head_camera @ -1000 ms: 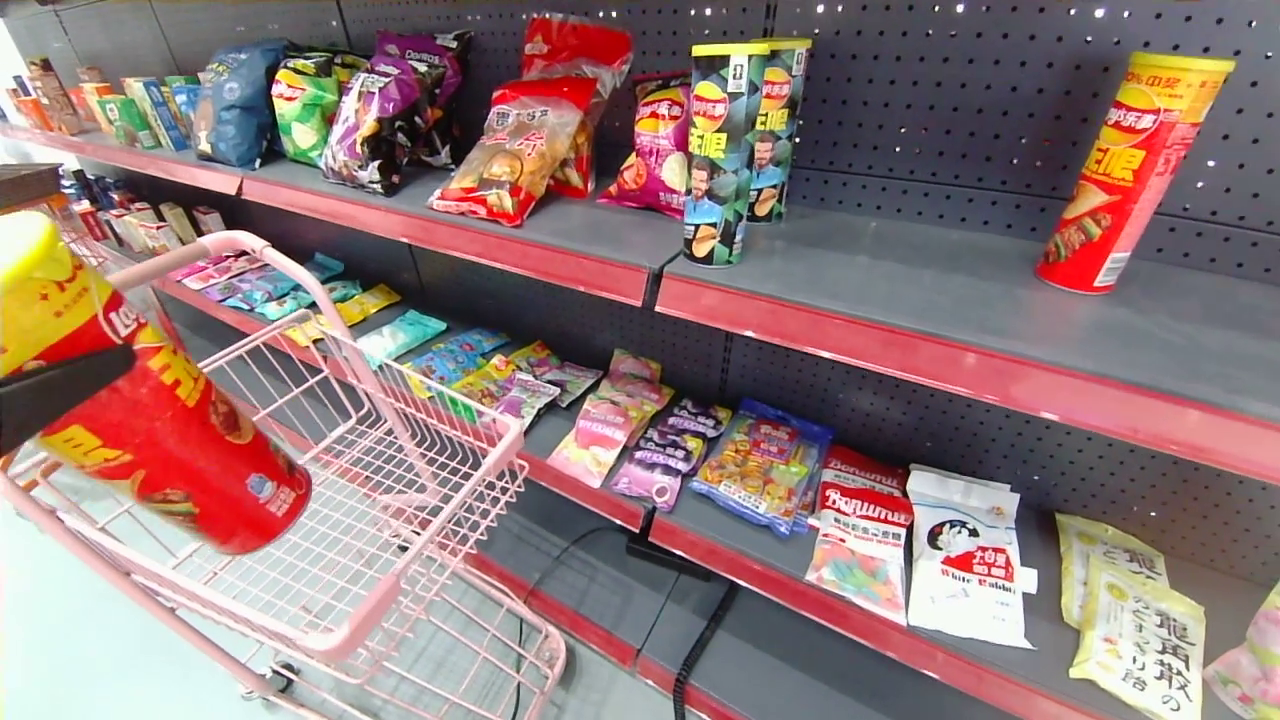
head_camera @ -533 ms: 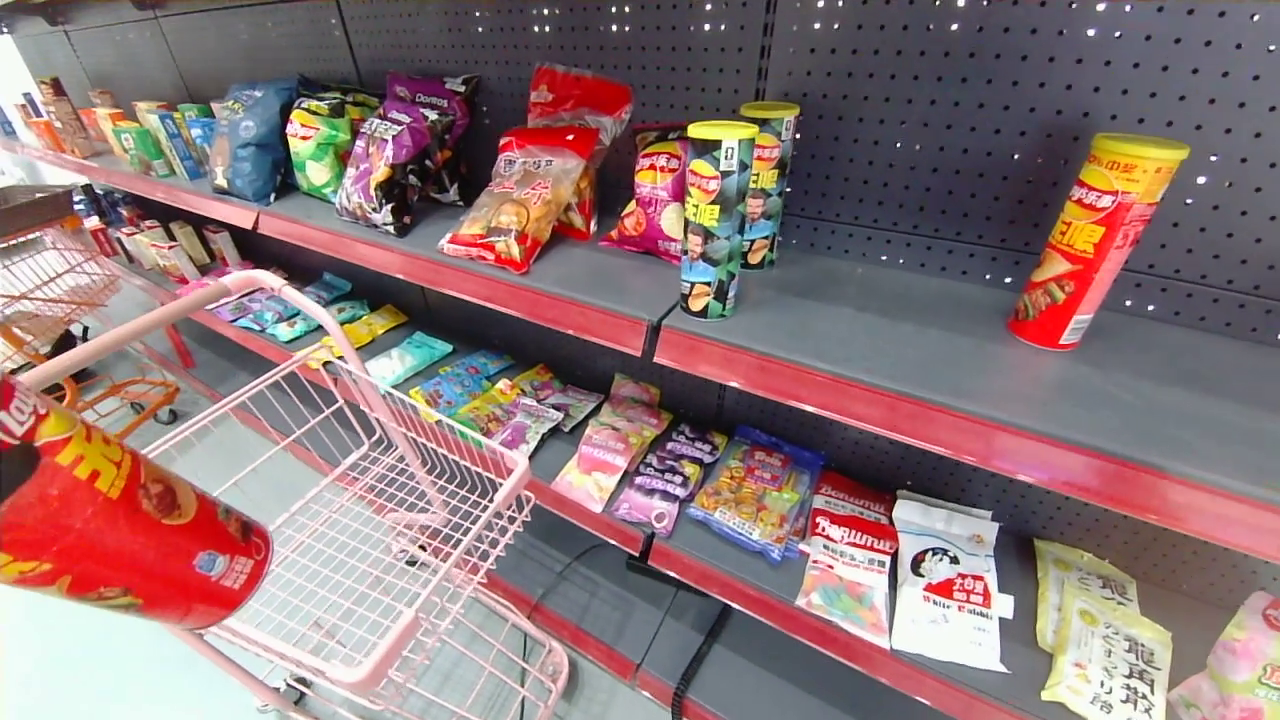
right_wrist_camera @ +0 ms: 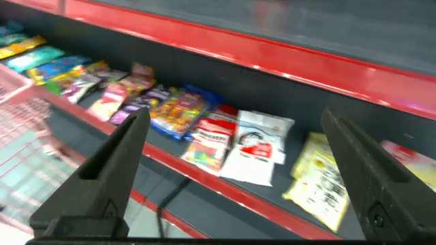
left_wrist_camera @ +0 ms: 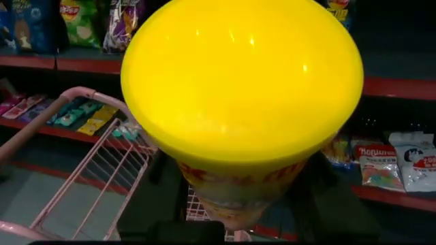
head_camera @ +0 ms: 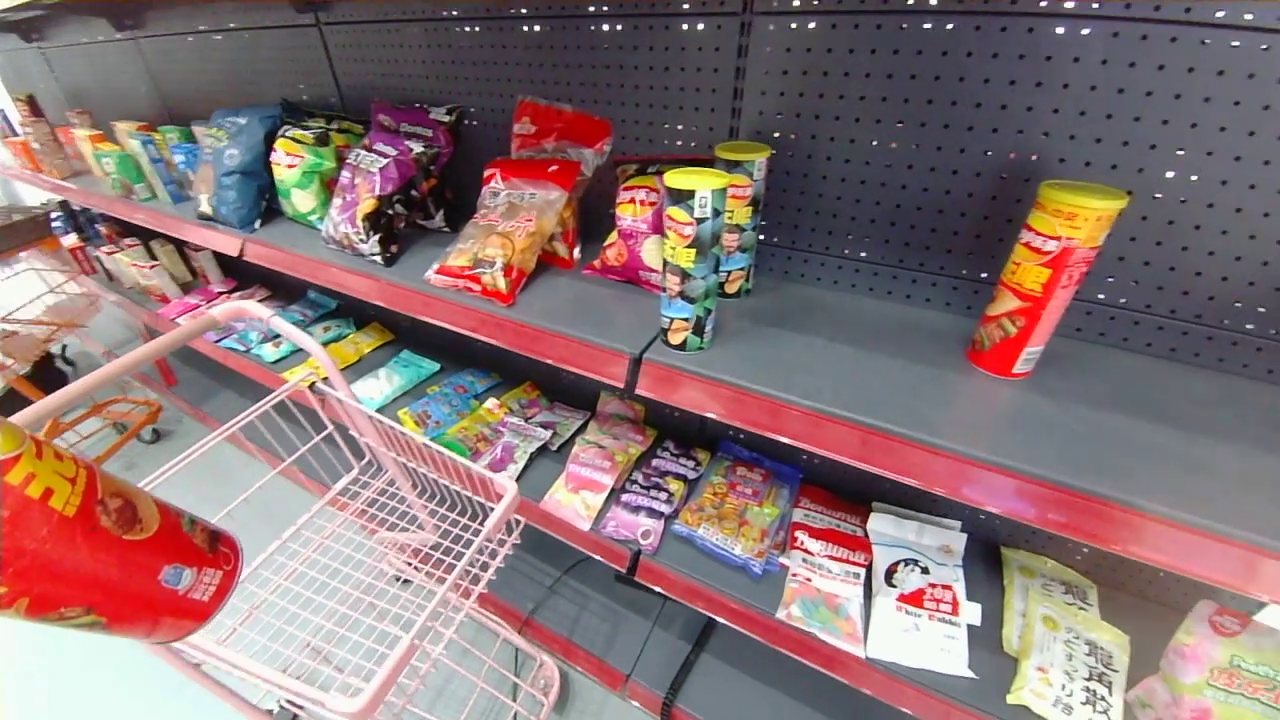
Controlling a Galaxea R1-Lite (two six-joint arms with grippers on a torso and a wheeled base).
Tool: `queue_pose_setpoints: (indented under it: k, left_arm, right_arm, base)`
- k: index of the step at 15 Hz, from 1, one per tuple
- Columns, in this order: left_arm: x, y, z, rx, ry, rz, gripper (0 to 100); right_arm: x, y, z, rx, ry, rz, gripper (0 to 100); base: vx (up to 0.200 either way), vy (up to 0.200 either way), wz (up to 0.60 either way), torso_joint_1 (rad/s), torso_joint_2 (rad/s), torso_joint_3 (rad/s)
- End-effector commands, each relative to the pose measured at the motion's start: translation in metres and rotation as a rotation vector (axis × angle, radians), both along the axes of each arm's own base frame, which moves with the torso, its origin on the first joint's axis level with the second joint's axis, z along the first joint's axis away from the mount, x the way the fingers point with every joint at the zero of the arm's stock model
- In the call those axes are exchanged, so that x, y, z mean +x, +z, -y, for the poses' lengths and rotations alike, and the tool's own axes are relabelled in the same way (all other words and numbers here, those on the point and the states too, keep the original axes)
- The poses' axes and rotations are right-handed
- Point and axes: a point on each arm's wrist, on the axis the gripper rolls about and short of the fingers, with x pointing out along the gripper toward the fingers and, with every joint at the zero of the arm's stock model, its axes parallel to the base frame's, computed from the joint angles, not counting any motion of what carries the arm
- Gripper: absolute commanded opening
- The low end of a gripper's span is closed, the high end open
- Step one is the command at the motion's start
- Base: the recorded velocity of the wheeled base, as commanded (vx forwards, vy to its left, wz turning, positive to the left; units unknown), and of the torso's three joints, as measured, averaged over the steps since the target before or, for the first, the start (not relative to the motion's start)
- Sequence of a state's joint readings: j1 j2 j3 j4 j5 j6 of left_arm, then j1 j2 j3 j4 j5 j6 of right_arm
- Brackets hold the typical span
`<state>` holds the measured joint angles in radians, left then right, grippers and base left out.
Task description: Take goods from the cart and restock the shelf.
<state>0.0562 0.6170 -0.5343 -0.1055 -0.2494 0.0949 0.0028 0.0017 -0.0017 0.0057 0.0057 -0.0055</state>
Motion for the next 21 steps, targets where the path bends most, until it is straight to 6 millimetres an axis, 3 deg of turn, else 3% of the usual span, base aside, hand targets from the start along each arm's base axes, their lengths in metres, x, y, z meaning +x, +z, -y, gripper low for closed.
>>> queue_pose_setpoints:
  k: [1, 7, 14, 21]
  left_arm:
    - [0.002, 0.000, 0.000, 0.000, 0.001, -0.006, 0]
    - [0.001, 0.003, -0.001, 0.013, 0.036, 0.006, 0]
    - [-0.003, 0.004, -0.001, 0.018, 0.037, 0.023, 0]
    - [-0.011, 0.001, 0.000, 0.021, 0.042, 0.030, 0]
  right_arm:
    - [0.000, 0.000, 0.000, -0.001, 0.002, 0.000, 100]
    - [0.000, 0.000, 0.000, -0.001, 0.001, 0.000, 100]
    - [0.000, 0.000, 0.000, -0.001, 0.001, 0.000, 100]
    - [0.000, 0.000, 0.000, -0.001, 0.002, 0.000, 100]
  base:
    - [0.000, 0.000, -0.60, 0.007, -0.03, 0.002]
    - [0.000, 0.000, -0.60, 0.008, 0.00, -0.002]
    - [0.000, 0.000, 0.00, 0.000, 0.00, 0.000]
    - [0.200, 0.000, 0.00, 0.003, 0.00, 0.000]
